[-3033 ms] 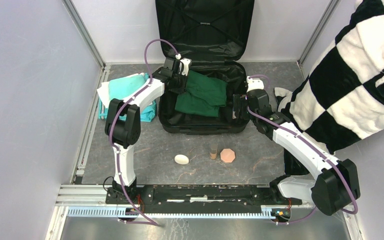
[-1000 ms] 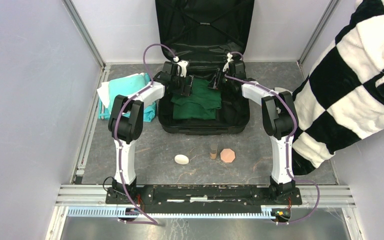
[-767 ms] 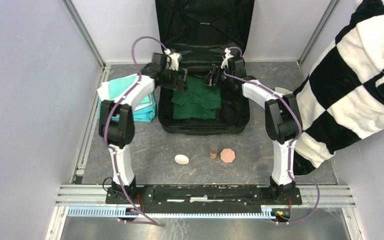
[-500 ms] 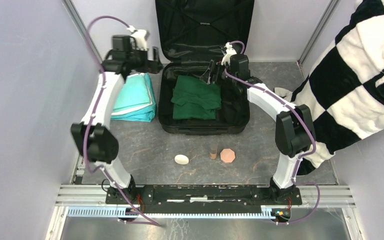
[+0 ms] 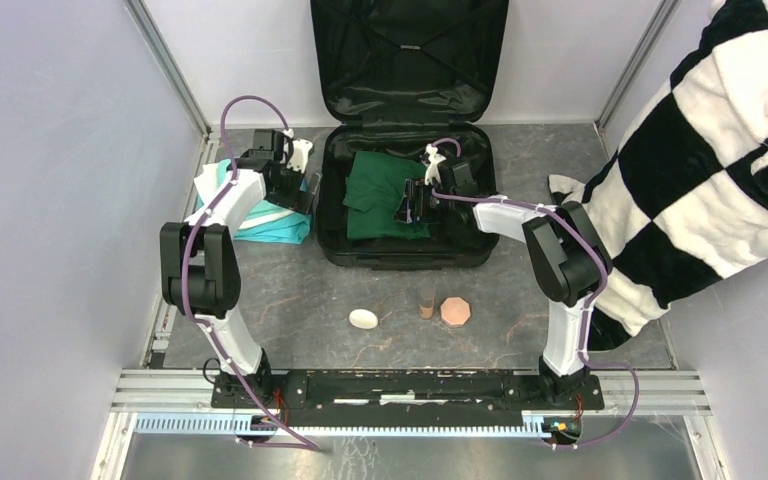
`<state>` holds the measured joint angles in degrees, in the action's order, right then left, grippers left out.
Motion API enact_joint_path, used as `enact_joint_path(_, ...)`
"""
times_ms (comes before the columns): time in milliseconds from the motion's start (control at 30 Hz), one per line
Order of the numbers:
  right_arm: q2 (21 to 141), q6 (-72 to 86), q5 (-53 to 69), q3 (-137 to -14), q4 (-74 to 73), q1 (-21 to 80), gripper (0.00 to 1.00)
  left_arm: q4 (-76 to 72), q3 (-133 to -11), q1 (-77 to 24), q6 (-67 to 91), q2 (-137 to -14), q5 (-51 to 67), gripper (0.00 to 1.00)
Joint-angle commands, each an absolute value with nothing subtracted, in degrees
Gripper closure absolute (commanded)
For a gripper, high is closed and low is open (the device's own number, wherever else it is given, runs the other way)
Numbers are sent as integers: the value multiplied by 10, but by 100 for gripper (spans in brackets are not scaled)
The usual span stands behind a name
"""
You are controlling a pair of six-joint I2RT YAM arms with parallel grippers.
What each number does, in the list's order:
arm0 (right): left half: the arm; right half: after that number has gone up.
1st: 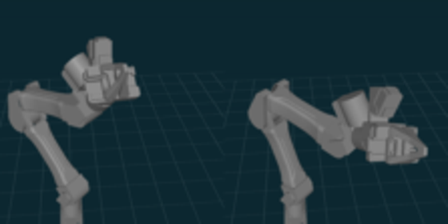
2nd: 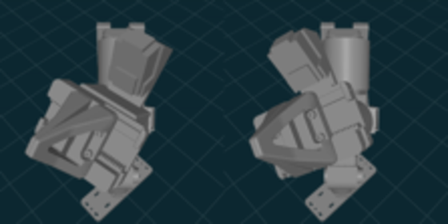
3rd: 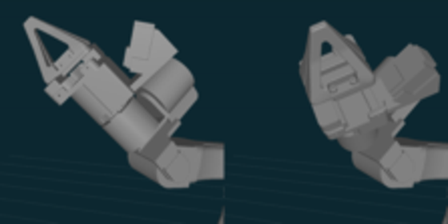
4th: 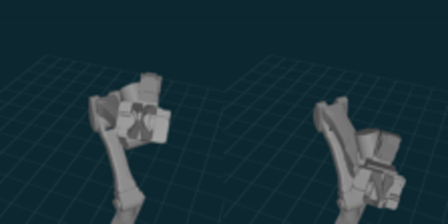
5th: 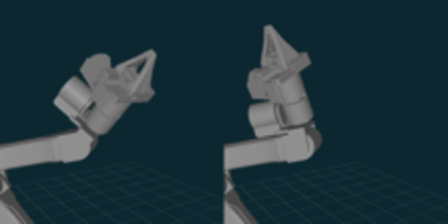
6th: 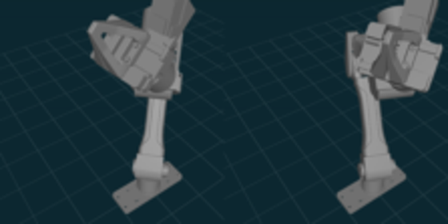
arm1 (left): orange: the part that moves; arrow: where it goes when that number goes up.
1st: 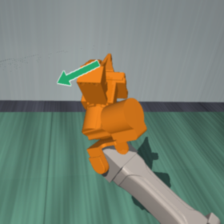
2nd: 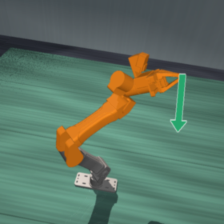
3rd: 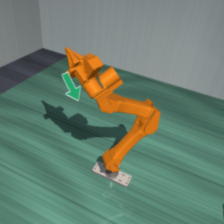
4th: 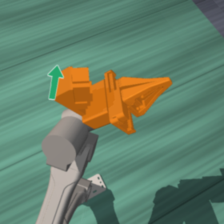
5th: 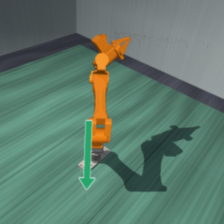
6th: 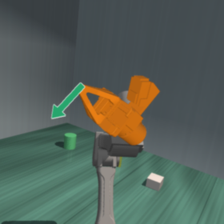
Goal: Pack the luggage
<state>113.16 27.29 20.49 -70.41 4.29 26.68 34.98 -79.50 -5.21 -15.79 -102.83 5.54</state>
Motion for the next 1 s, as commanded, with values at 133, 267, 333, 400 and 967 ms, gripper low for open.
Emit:
enact_joint_path(133,1051,257,226,-677,54,264,28,249,-811,-48,-190,-1050,2,1)
enact_joint_path(267,1020,264,229,-663,61,271,28,241,-824,-46,-190,-1075,2,6)
enact_joint_path(333,1004,265,227,-657,61,276,28,241,-831,-41,-190,-1090,2,8)
enact_joint_path(400,986,261,218,-647,59,281,29,237,-835,-34,-181,-1102,2,9)
enact_joint_path(967,935,246,195,-594,44,289,33,259,-849,26,-160,-1123,118,34)
